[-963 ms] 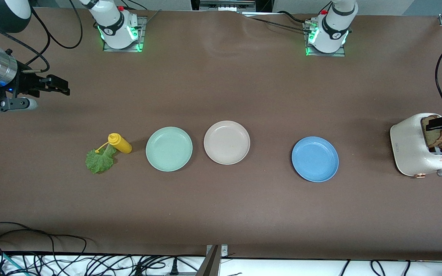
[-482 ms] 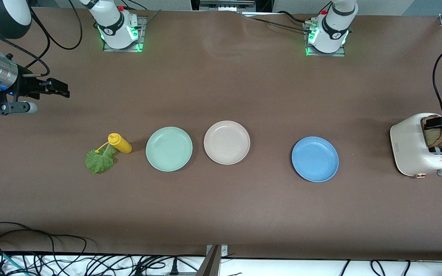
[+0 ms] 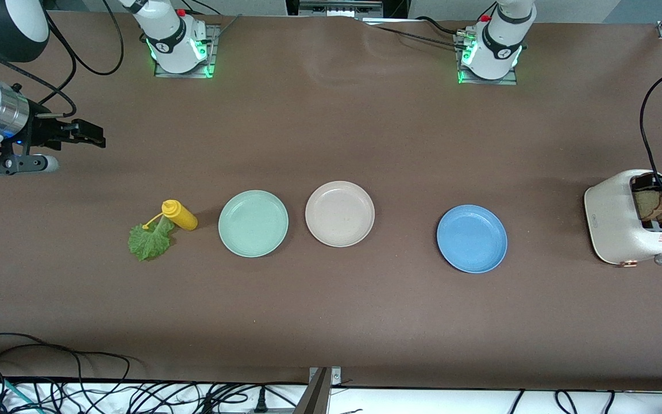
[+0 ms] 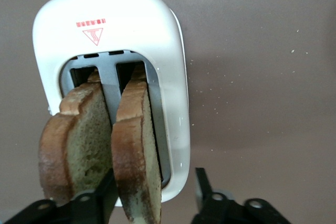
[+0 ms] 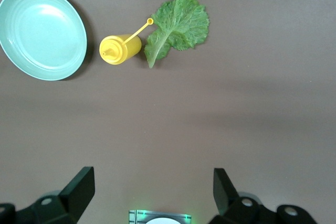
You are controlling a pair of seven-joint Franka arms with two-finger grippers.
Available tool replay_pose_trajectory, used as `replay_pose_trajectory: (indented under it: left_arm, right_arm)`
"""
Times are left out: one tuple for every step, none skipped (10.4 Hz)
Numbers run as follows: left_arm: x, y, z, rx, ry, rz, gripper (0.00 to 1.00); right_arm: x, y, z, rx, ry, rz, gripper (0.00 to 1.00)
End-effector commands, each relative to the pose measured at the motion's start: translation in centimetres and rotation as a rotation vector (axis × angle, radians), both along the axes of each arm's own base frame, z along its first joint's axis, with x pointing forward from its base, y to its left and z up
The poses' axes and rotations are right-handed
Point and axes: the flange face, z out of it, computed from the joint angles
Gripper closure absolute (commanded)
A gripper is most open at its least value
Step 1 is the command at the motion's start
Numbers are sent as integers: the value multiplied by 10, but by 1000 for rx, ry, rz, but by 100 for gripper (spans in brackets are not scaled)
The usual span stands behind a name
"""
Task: Make sandwich on beige plate with both arms
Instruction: 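Reach the left gripper into the toaster and grasp a bread slice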
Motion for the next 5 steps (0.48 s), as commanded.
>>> replay_pose_trajectory:
  left_arm:
    - [-2, 3, 2, 18, 5, -14, 100]
    - [-3, 8, 3, 17, 3, -13, 100]
    - [-2, 9, 7, 20, -5, -16, 100]
    - [0, 9, 14, 26, -16, -18, 100]
    - [5, 6, 28, 37, -40, -24, 100]
  right_arm:
    - [-1, -8, -2, -10, -1, -3, 0]
    - [-1, -8, -3, -10, 0, -3, 0]
    - [-1, -9, -4, -10, 0, -4, 0]
    - [-2, -16, -2, -10, -3, -18, 0]
    - [-2, -21, -4, -11, 2, -26, 0]
